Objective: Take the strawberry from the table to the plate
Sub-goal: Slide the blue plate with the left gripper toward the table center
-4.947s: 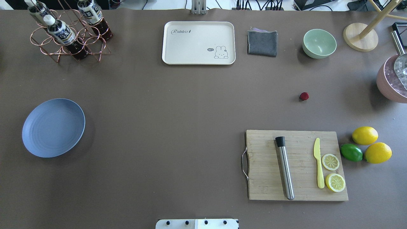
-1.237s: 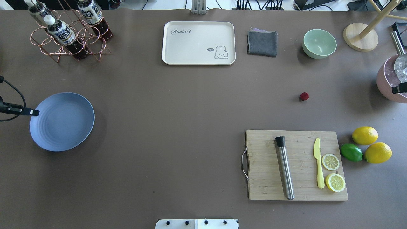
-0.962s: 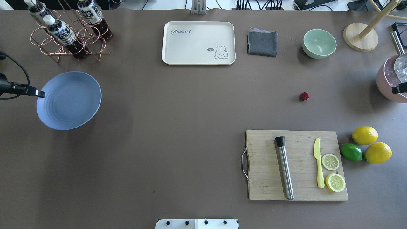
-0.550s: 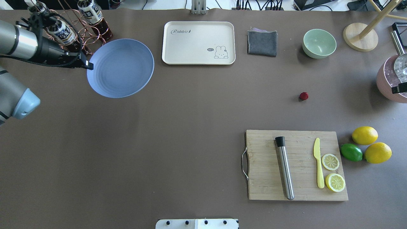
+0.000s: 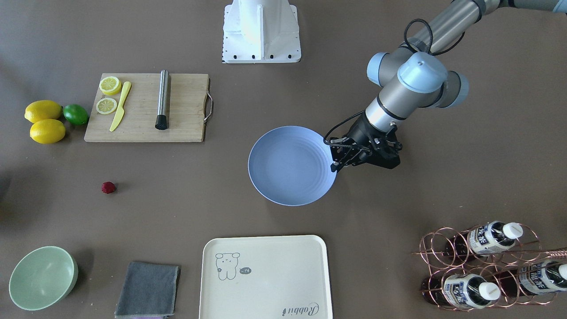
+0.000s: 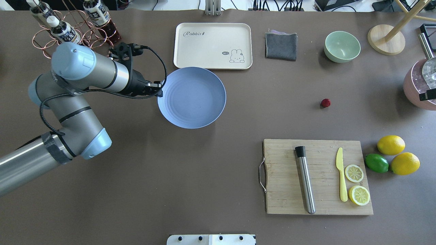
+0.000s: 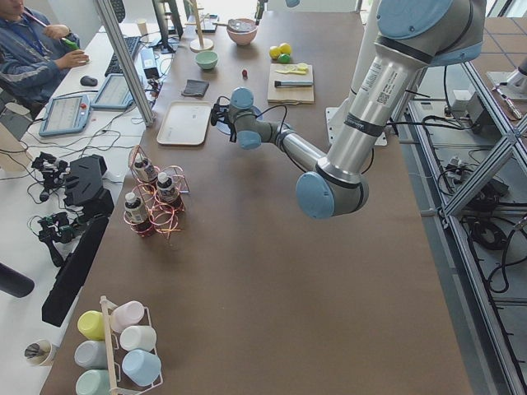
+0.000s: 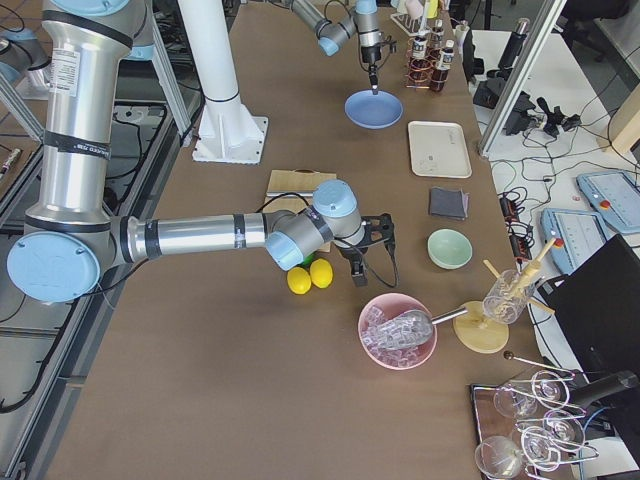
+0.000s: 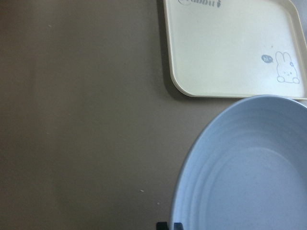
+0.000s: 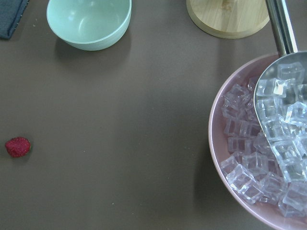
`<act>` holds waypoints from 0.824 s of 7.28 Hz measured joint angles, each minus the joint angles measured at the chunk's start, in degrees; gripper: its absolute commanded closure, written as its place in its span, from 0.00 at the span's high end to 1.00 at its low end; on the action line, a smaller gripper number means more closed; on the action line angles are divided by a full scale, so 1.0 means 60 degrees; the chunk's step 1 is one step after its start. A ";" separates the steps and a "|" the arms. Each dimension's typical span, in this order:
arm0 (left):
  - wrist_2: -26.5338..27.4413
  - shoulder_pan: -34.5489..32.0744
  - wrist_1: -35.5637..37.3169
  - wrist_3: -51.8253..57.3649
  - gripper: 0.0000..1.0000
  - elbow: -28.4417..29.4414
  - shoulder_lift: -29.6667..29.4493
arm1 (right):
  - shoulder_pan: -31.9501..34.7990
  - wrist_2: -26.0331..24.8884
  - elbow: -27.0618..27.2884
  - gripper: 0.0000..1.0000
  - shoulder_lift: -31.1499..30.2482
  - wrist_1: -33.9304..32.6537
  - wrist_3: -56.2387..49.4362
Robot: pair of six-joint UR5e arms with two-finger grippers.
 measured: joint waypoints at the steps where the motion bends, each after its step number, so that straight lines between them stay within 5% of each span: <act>1: 0.0322 0.0298 -0.0027 0.0001 0.00 0.0383 -0.0302 | -0.0002 0.0011 0.0000 0.99 0.0001 0.0000 0.0003; 4: 0.0877 0.0871 -0.0077 -0.0002 0.00 0.0674 -0.0634 | -0.0005 0.0019 -0.0017 0.99 -0.0002 -0.0006 0.0014; 5: 0.0900 0.0960 -0.0082 -0.0006 0.21 0.0674 -0.0677 | -0.0010 0.0019 -0.0023 0.99 -0.0001 -0.0006 0.0014; 6: 0.0907 0.1033 -0.0081 -0.0001 0.97 0.0670 -0.0710 | -0.0021 0.0019 -0.0032 0.99 0.0001 -0.0011 0.0014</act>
